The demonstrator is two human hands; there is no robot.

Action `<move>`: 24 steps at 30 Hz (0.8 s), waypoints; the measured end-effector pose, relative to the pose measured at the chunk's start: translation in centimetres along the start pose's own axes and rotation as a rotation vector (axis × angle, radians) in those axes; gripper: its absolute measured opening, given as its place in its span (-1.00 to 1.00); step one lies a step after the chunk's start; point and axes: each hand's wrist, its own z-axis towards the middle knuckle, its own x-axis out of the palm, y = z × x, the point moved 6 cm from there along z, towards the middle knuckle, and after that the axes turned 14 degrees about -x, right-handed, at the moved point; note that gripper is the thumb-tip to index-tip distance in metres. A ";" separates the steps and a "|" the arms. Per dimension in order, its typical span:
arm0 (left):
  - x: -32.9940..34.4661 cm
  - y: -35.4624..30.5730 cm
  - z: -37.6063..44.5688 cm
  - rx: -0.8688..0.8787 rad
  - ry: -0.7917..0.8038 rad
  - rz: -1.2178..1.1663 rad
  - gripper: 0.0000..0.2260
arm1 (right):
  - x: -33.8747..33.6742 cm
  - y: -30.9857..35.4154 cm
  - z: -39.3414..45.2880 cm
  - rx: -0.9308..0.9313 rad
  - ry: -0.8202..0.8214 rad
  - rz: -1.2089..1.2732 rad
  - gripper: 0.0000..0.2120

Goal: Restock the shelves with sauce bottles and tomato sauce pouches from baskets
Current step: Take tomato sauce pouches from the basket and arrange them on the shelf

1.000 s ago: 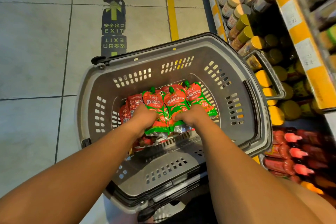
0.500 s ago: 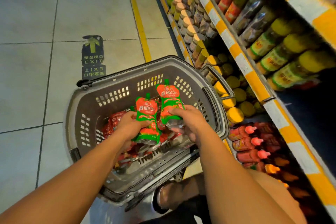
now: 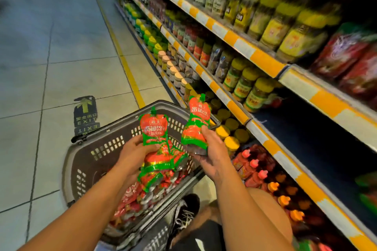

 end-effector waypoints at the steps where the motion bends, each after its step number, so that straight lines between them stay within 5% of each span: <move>1: 0.7 -0.4 -0.7 0.010 0.013 -0.005 -0.61 | -0.3 0.5 -0.5 -0.023 -0.001 0.001 -0.74; 9: 5.3 -2.9 -6.0 0.080 0.079 0.072 -0.71 | -3.1 4.2 -3.7 -0.207 -0.017 0.001 -0.46; 15: 8.8 -3.9 -9.1 0.119 0.124 0.145 -0.71 | -7.3 8.6 -8.5 -0.268 0.001 -0.064 -0.69; 24: 17.0 -3.2 -12.6 0.105 0.239 0.235 -0.82 | -18.4 12.9 -13.4 -0.293 -0.181 0.037 -0.64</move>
